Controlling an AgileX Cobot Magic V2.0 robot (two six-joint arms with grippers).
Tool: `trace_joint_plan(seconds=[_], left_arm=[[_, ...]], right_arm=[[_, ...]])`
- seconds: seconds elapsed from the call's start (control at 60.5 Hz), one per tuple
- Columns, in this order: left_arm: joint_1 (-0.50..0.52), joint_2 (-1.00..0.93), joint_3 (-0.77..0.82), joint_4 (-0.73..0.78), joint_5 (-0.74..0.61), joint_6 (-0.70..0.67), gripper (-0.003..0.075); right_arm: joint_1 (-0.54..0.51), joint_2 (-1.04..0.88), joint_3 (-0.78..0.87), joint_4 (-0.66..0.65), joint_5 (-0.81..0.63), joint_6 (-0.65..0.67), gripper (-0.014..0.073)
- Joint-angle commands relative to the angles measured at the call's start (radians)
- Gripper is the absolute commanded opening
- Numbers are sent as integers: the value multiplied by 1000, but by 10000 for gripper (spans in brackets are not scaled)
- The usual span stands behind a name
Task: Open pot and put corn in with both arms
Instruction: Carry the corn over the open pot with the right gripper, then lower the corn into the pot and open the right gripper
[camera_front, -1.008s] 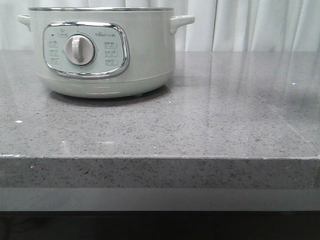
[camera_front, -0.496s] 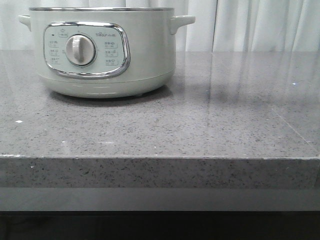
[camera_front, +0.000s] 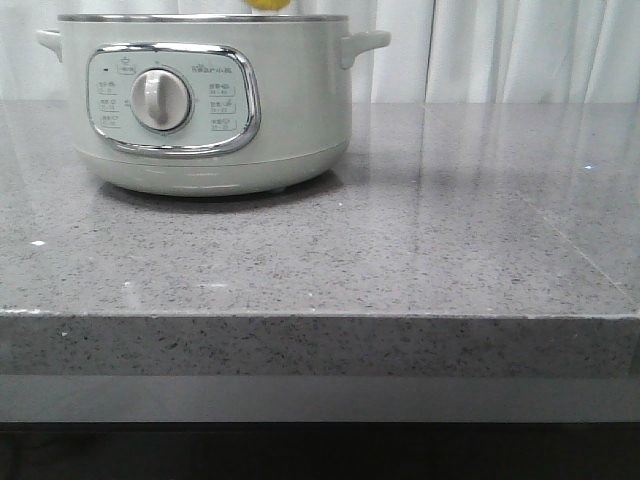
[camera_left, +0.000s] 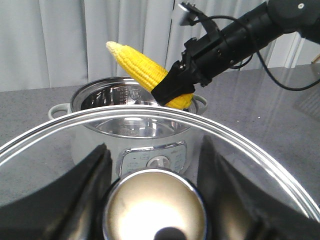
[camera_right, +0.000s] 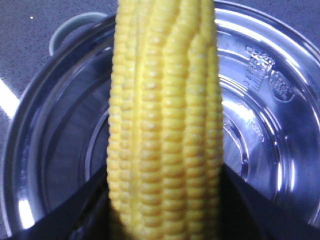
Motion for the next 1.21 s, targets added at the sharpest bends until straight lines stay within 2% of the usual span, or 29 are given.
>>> trace_joint_plan(seconds=[0.0,0.264,0.463,0.529,0.991,1.189], left_arm=[[-6,5,-39,-13,-140,0,239],[-6,5,-39,-13,-140,0,239],[-6,5,-39,-13,-140,0,239],[-6,5,-39,-13,-140,0,239],[-6,5,-39,-13,-140,0,239],[-6,5,-39,-13,-140,0,239]], right_arm=[[-1,-26,-55,-3,-73,-14,278],[-1,16,-61,-14,-79,-19,286],[-1,21,-61,-14,-70,-19,471],[-1,21,-61,-14,-74,-19,502],[-9,-91,-51,-14,-23,-11,499],[-17,-247,96,-24,-59,-8,454]])
